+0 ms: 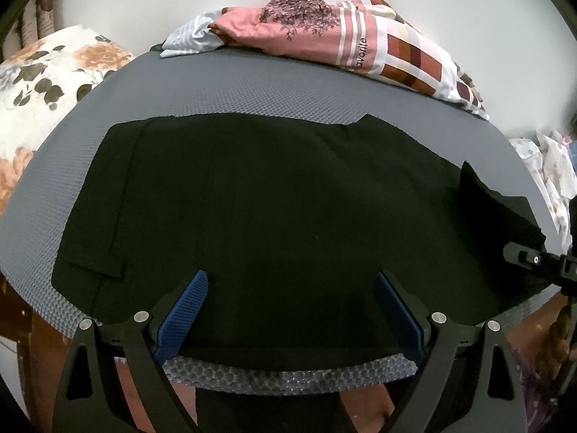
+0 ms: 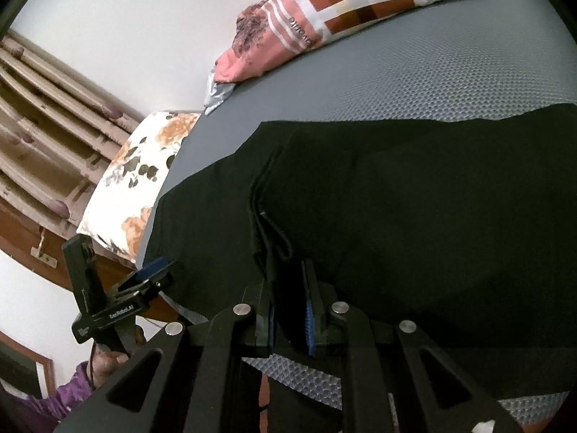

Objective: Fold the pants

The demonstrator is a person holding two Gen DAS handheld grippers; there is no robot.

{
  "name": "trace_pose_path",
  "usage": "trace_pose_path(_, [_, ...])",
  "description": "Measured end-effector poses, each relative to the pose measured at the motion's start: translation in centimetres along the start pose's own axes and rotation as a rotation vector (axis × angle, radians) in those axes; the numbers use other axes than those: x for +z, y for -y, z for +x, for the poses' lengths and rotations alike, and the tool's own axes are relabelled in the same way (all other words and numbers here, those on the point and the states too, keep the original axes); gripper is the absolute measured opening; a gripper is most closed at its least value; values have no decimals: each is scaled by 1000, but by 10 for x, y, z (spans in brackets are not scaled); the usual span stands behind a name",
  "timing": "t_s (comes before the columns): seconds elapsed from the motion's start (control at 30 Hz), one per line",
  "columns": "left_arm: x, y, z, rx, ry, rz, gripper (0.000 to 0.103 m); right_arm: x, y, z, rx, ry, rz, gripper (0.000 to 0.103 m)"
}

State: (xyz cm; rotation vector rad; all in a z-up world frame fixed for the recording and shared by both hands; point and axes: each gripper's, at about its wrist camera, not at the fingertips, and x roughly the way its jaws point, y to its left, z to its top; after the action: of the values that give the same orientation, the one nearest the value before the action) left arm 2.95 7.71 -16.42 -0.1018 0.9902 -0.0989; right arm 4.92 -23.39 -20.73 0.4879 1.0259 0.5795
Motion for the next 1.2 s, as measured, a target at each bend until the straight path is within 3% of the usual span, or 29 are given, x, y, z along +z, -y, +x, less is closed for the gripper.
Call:
trace_pose_path(0.17, [-1, -4, 2, 3, -5, -14, 93, -4, -3, 8, 34, -32, -6, 20])
trace_pose_path(0.33, [0, -7, 2, 8, -13, -13, 93, -8, -1, 16, 147, -89, 47, 45])
trace_pose_path(0.47, [1, -10, 0, 10, -6, -24, 93, -8, 11, 8, 352, -94, 159, 47])
trace_pose_path(0.67, [3, -9, -8, -38, 17, -20, 93, 10, 41, -35, 241, 44, 178, 47])
trace_pose_path(0.83, [6, 18, -23, -189, 28, 60, 93, 2, 51, -46, 181, 44, 164, 46])
trace_pose_path(0.97, [5, 45, -24, -209, 6, 132, 93, -4, 52, -38, 202, 24, 169, 43])
trace_pose_path(1.07, [4, 52, -22, -176, -2, 153, 93, -4, 27, -28, 189, -37, 52, 43])
trace_pose_path(1.2, [4, 36, -13, -157, -30, 75, 93, -10, -18, -6, 101, -107, -157, 42])
